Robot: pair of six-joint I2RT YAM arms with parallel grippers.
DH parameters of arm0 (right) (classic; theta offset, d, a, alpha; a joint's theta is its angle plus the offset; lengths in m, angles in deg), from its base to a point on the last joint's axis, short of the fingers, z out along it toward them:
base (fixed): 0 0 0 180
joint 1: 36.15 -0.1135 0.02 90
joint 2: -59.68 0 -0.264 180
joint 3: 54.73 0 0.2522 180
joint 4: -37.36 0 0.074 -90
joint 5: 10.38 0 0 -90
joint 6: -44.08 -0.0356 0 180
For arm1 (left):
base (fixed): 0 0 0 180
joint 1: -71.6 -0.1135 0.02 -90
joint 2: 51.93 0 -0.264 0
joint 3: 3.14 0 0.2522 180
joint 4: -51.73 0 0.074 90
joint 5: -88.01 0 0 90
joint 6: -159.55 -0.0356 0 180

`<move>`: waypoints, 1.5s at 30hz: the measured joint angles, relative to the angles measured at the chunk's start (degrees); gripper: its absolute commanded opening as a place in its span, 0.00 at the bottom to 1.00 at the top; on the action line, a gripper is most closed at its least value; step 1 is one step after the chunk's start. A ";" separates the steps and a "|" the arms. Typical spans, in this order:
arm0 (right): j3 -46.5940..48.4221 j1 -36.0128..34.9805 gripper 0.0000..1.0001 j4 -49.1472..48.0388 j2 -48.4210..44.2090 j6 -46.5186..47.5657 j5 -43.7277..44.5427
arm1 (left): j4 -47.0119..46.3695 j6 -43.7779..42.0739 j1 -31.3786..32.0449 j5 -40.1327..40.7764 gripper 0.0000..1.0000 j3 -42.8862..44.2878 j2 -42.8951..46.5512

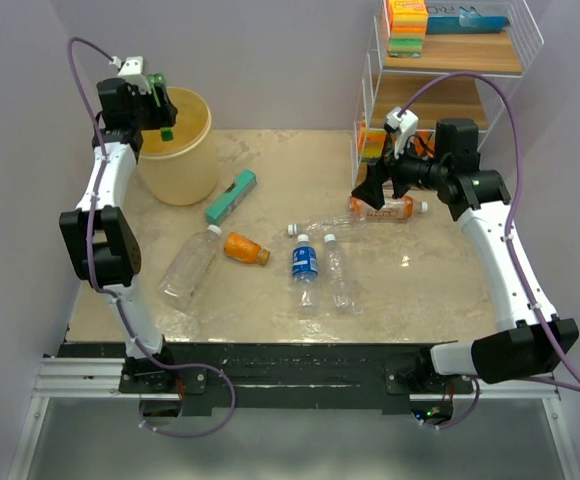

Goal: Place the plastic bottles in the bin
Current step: Place the plastic bottle in the trash bin.

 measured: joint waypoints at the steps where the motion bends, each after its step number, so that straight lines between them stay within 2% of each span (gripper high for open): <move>1: -0.26 0.00 0.99 0.02 -0.07 0.00 0.00 | 0.04 -0.22 0.00 0.24 0.00 -0.02 -0.68; 7: -1.36 0.00 0.99 0.09 -0.11 0.09 0.02 | 0.66 -1.68 0.00 0.81 0.01 -0.02 -4.00; 17: -2.93 0.00 0.99 -0.17 -1.60 0.13 0.02 | 1.90 -3.17 0.00 1.38 0.40 0.00 -4.90; 23: -3.23 0.00 0.99 -0.33 -2.47 0.15 0.07 | 2.69 -3.19 0.00 1.38 0.59 0.00 -4.90; 29: -3.26 0.00 0.99 -0.35 -2.69 0.28 0.07 | 3.15 -3.19 0.00 1.38 0.73 0.00 -4.87; 45: -4.81 0.00 0.99 -0.39 -4.57 0.39 1.05 | 3.91 -4.46 0.00 1.64 0.97 0.00 -1.57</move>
